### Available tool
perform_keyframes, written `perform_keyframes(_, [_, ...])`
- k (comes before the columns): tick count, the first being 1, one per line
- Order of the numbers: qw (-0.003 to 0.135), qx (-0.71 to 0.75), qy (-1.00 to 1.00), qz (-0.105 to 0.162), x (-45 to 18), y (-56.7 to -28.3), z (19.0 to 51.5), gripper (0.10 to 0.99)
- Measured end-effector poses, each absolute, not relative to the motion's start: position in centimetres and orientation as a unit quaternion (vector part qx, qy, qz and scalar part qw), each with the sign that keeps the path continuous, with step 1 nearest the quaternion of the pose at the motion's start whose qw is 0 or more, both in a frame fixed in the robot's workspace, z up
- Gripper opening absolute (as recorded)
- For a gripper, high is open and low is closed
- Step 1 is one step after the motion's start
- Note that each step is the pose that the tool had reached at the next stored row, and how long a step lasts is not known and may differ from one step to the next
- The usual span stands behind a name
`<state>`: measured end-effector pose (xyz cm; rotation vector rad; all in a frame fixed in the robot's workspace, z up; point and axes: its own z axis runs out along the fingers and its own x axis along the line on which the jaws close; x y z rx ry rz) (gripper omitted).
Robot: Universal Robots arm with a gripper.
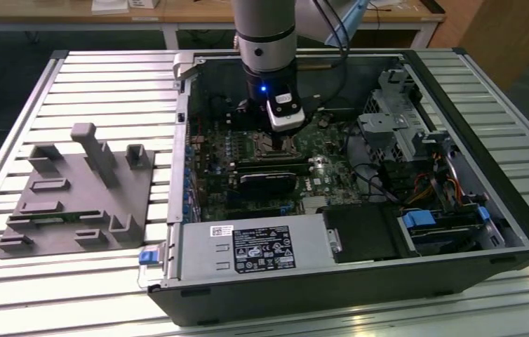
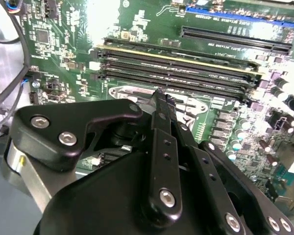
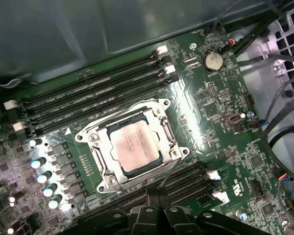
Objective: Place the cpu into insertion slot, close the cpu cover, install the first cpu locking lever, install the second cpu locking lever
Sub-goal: 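Install the second cpu locking lever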
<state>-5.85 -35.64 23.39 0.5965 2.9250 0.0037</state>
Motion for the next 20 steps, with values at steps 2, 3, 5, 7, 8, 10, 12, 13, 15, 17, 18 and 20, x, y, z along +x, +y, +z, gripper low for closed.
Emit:
perform_keyframes(2, [0.078, 0.199, 0.977, 0.001, -5.85, -35.64, 23.39, 0.106])
perform_keyframes(3, [0.078, 0.199, 0.977, 0.001, -5.86, -35.64, 23.39, 0.106])
perform_keyframes(5, [0.076, 0.199, 0.977, 0.001, -5.86, -35.64, 23.37, 0.106])
perform_keyframes(7, [0.060, 0.199, 0.978, -0.002, -5.82, -35.65, 23.31, 0.106])
perform_keyframes(8, [0.053, 0.199, 0.979, -0.004, -5.81, -35.69, 23.27, 0.106])
perform_keyframes(10, [0.042, 0.199, 0.979, -0.006, -5.80, -35.83, 23.18, 0.106])
perform_keyframes(12, [0.039, 0.199, 0.979, -0.007, -5.81, -35.89, 23.16, 0.106])
perform_keyframes(13, [0.039, 0.199, 0.979, -0.007, -5.81, -35.89, 23.16, 0.106])
perform_keyframes(15, [0.039, 0.199, 0.979, -0.006, -5.80, -35.93, 23.12, 0.106])
perform_keyframes(17, [0.039, 0.198, 0.979, -0.005, -5.81, -36.11, 23.04, 0.106])
perform_keyframes(18, [0.039, 0.198, 0.979, -0.004, -5.81, -36.23, 22.94, 0.106])
perform_keyframes(20, [0.038, 0.197, 0.980, -0.001, -5.83, -36.40, 22.73, 0.106])
